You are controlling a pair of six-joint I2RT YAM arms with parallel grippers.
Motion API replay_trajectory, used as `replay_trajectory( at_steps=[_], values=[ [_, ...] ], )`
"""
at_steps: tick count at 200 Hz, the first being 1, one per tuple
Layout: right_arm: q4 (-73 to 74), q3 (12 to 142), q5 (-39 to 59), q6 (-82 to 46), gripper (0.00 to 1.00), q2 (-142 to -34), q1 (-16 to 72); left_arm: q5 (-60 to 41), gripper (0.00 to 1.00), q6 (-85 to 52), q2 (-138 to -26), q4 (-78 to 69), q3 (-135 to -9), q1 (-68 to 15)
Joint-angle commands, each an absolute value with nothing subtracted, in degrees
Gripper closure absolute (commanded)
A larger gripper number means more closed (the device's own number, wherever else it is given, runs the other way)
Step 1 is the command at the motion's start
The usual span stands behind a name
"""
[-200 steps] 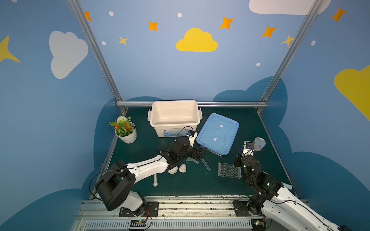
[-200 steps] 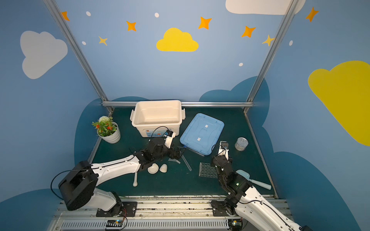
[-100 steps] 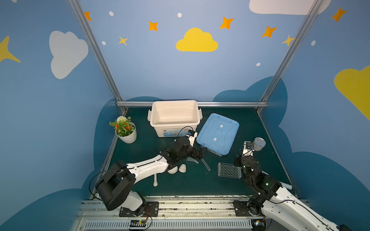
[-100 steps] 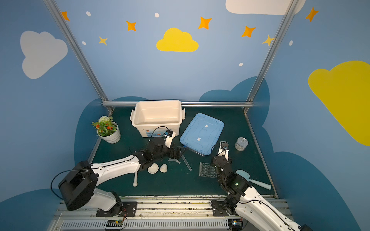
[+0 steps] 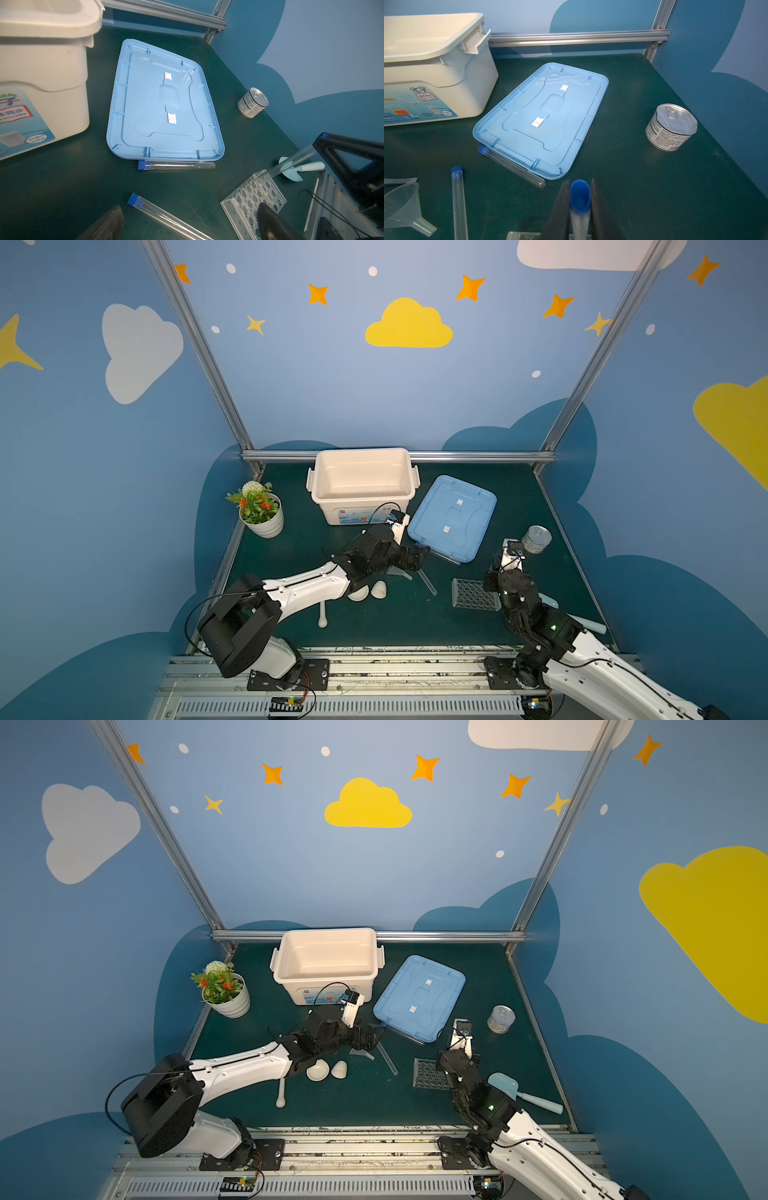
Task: Organize the chemistry lab equipment
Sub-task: 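Lower the blue-capped test tube into a rack hole with the right gripper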
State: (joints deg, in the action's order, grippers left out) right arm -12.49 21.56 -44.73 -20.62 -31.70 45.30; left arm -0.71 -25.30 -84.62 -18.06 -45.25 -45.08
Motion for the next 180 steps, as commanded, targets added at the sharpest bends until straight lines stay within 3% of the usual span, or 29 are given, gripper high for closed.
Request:
replay_trajectory(
  at_steps=[1, 180],
  values=[
    [-16.2, 22.4, -45.6, -22.1, 0.95, -30.5, 46.0, -1.6, 0.00, -25.5, -84.3, -19.5, -45.0, -45.4],
    [-21.2, 22.3, -41.7, -23.3, 0.90, -29.1, 46.6, -3.8, 0.00, -26.6, -84.1, -18.5, -44.5, -47.1]
  ],
)
